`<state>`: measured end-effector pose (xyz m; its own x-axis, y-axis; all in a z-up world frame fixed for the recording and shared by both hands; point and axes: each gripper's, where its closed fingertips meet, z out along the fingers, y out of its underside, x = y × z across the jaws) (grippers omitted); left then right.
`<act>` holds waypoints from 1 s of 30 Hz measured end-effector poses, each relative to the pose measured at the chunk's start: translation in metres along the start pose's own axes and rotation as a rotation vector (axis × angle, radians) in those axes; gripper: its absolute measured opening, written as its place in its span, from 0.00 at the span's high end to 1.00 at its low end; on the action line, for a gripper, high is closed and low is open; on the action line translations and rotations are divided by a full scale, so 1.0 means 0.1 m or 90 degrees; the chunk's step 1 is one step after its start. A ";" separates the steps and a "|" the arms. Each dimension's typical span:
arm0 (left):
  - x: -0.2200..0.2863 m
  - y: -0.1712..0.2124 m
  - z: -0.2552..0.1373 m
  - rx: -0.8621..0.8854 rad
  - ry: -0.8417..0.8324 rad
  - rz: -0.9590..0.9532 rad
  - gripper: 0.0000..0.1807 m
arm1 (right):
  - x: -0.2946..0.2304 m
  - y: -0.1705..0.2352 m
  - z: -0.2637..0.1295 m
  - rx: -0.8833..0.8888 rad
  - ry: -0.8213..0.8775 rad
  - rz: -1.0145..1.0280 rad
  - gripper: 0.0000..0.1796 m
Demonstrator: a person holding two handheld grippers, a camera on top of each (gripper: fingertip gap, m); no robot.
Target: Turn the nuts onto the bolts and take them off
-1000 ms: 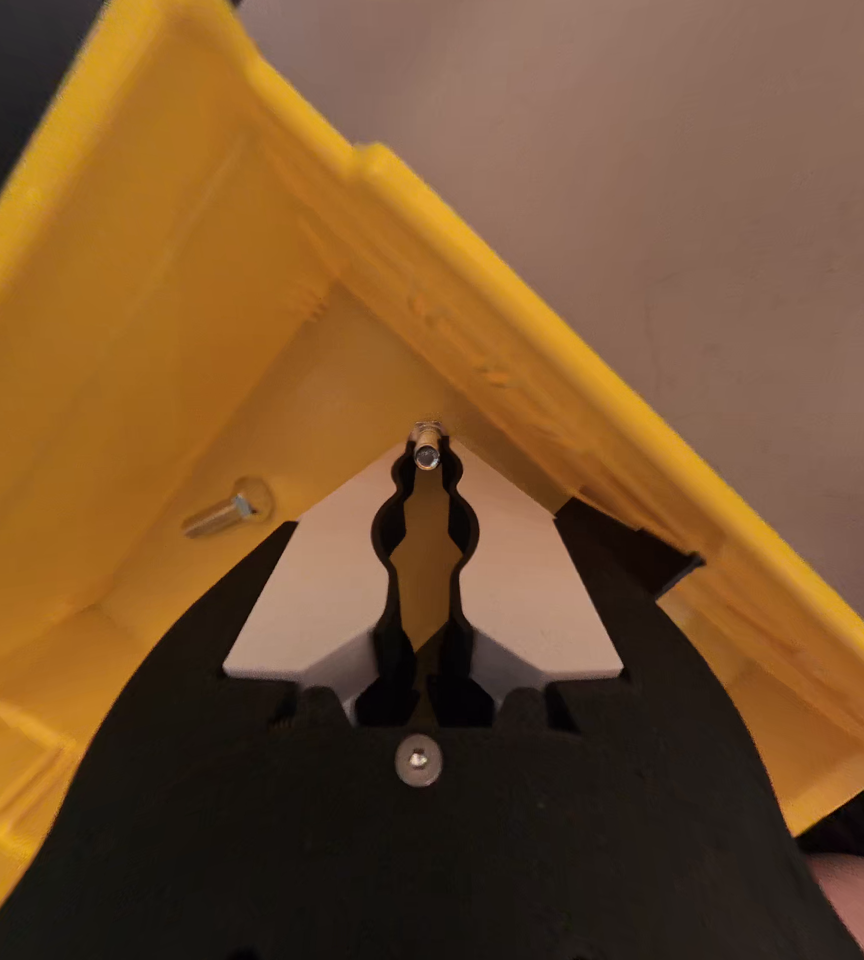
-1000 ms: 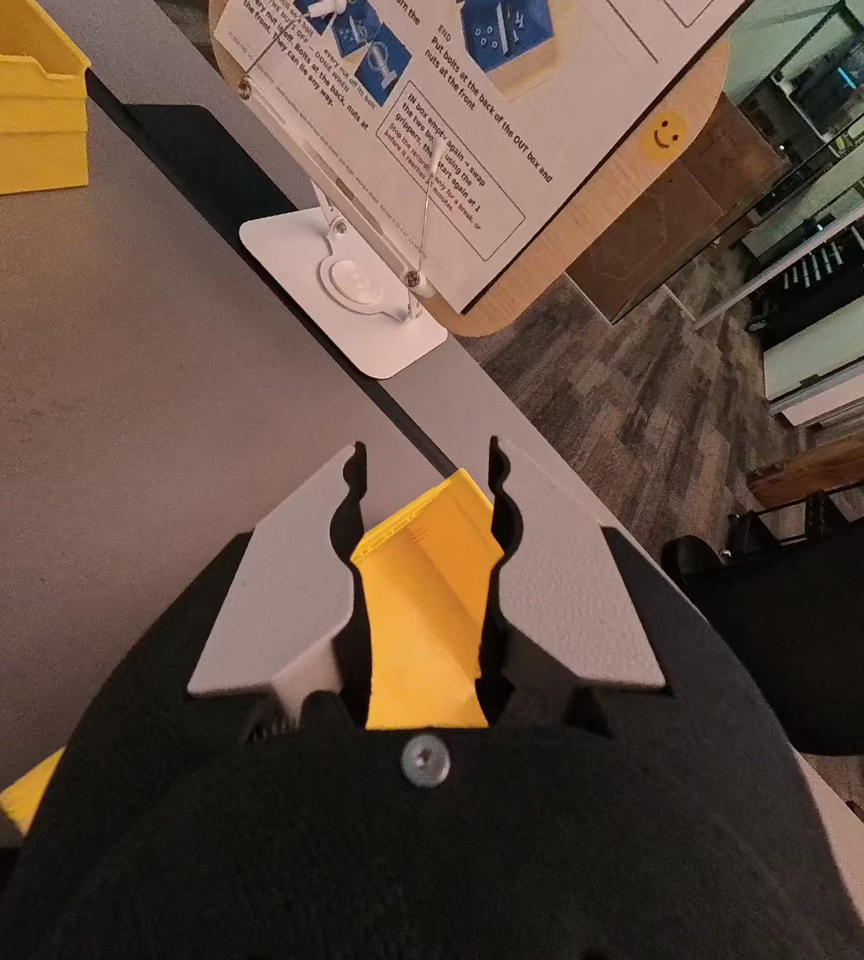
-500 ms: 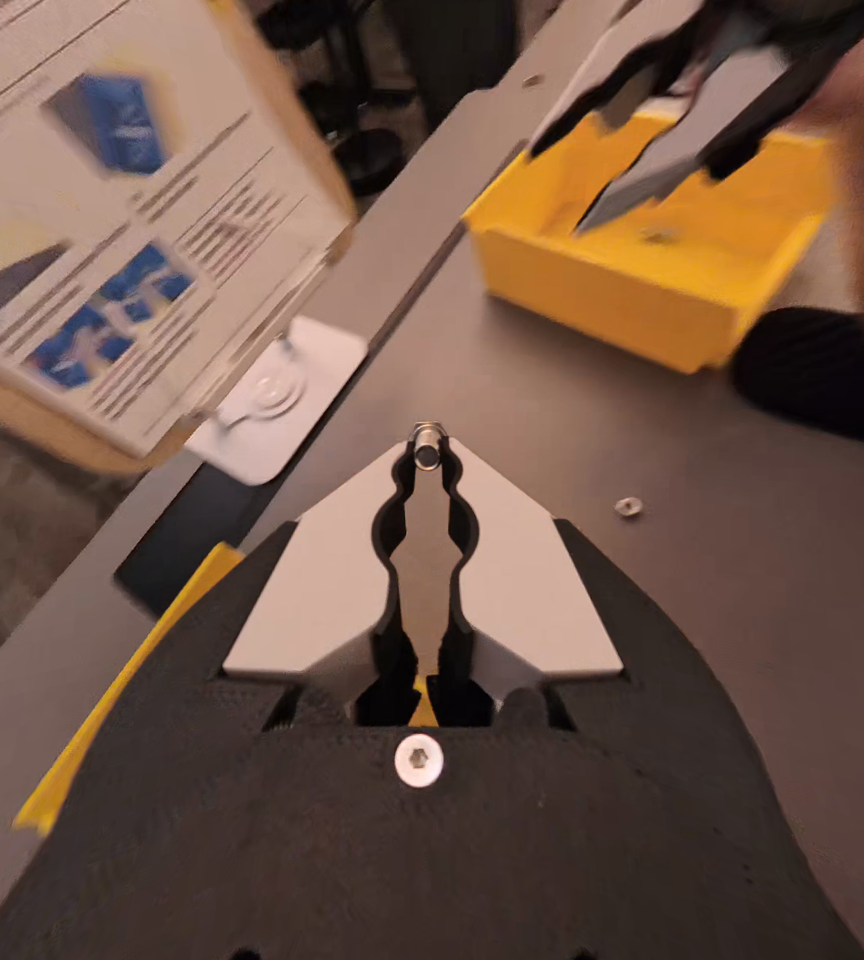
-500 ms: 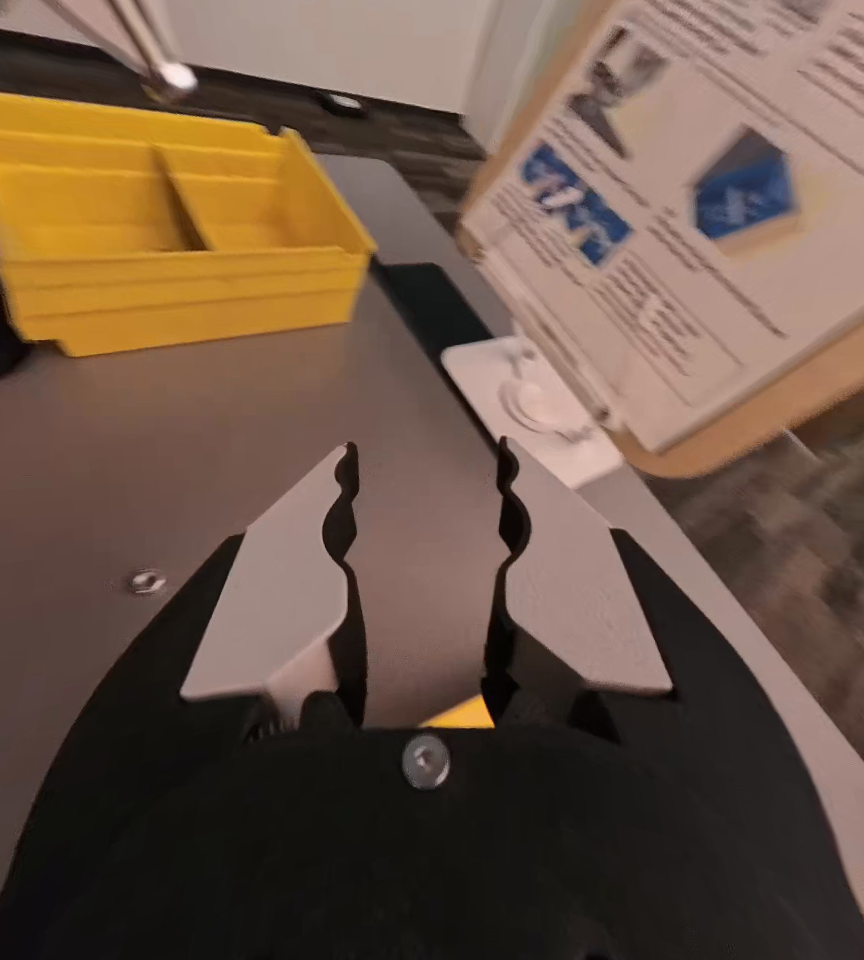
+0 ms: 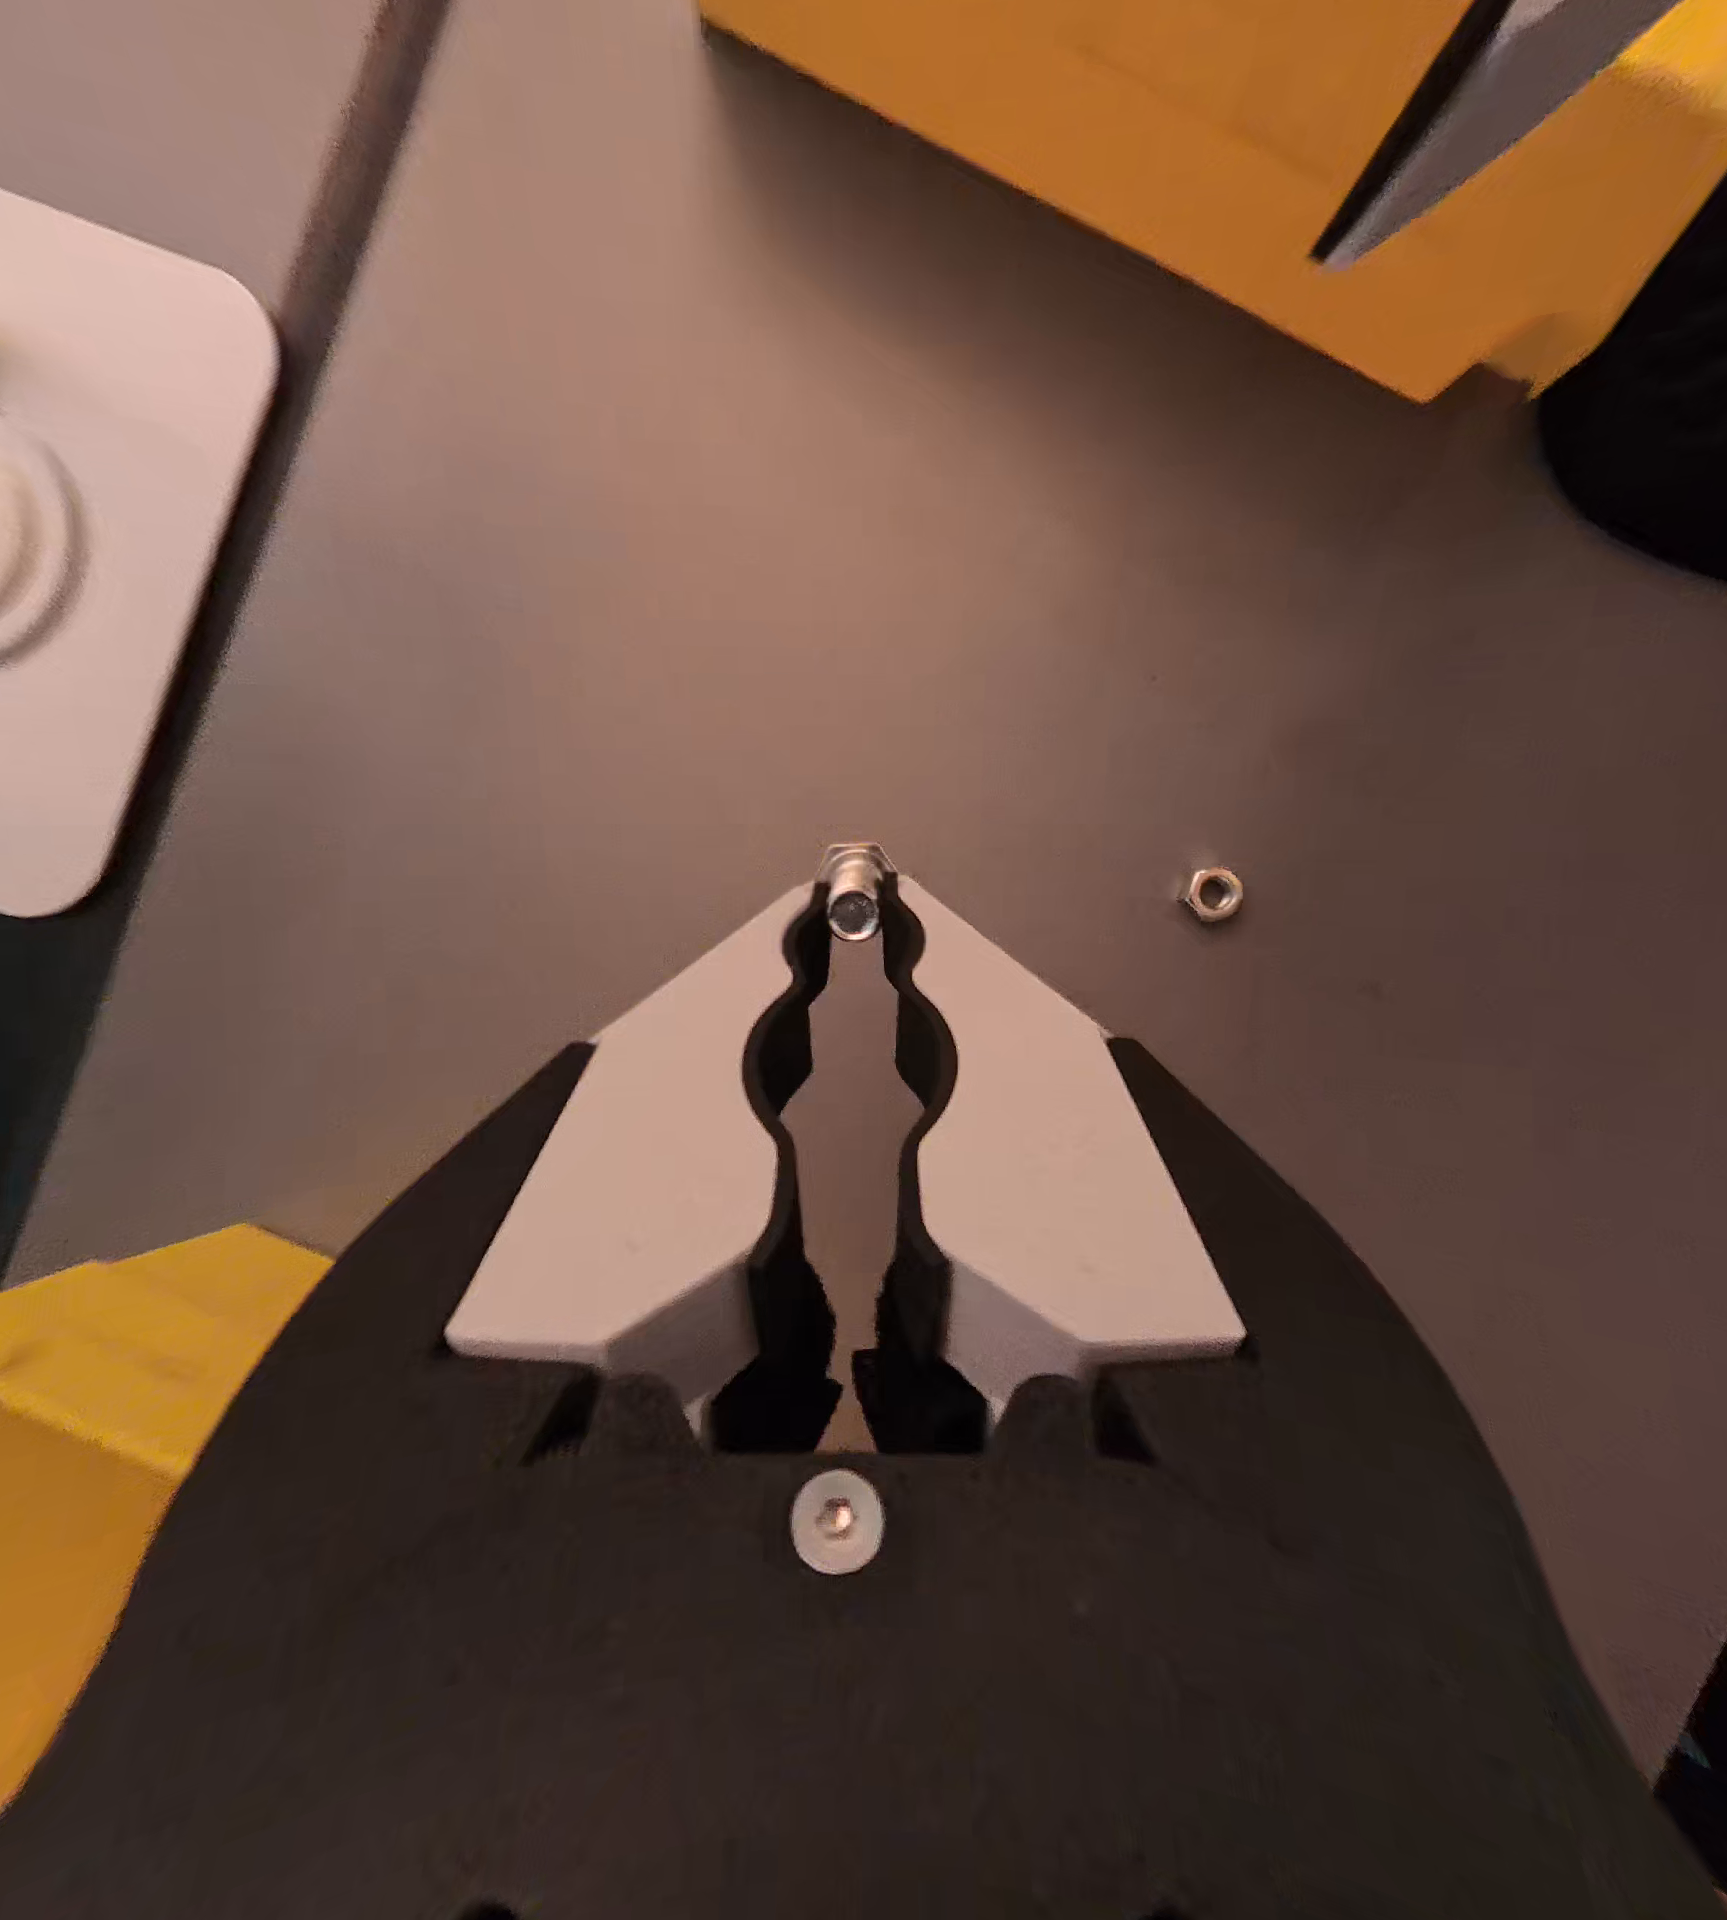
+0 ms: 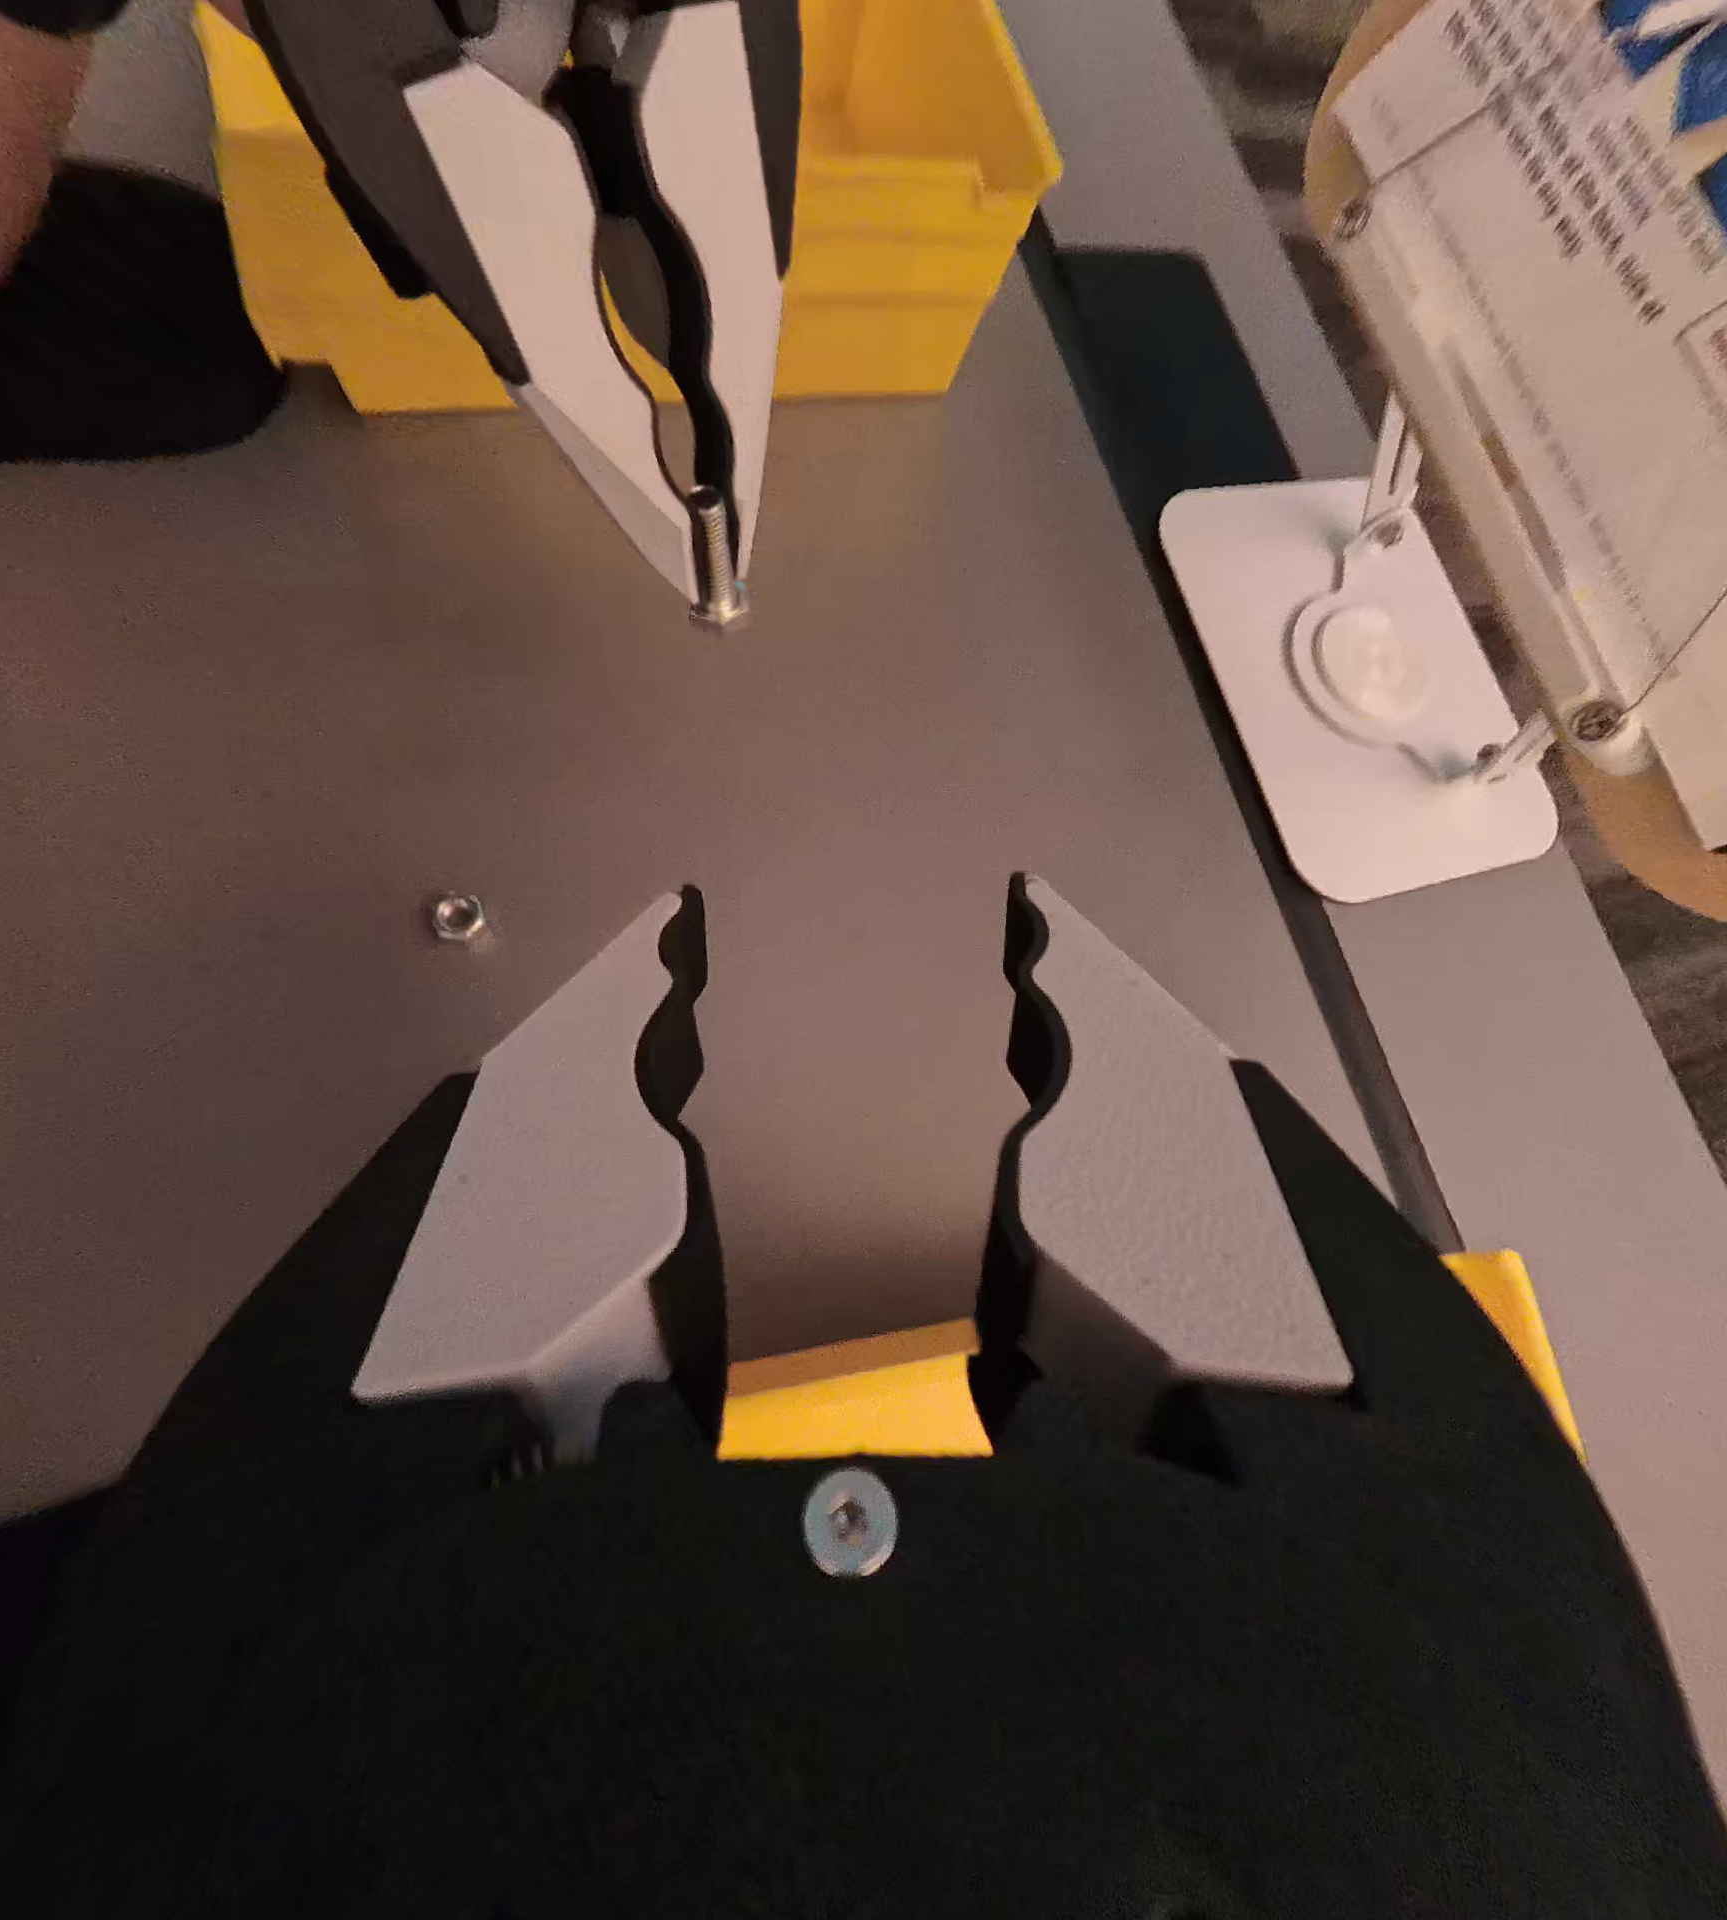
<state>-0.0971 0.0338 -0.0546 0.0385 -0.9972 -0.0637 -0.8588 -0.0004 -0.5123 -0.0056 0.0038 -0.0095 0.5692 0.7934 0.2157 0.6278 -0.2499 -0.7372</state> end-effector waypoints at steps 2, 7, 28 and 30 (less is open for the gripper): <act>0.03 0.07 0.16 -0.037 0.011 0.006 0.96 | -0.03 0.05 0.02 -0.014 -0.010 -0.003 0.68; 0.12 0.23 0.39 -0.109 0.037 0.028 0.96 | -0.04 0.18 0.16 -0.055 -0.028 0.006 0.68; 0.31 0.41 0.83 -0.157 0.135 0.047 0.88 | -0.48 0.39 0.31 -0.128 -0.175 -0.022 0.69; 0.29 0.32 0.70 -0.121 0.147 0.028 0.82 | -0.56 0.27 0.33 -0.102 -0.188 -0.042 0.69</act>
<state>-0.0880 0.0096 -0.1330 -0.0997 -0.9871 0.1255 -0.9382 0.0512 -0.3422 -0.0383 -0.0290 -0.0629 0.3606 0.9315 0.0478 0.7467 -0.2576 -0.6132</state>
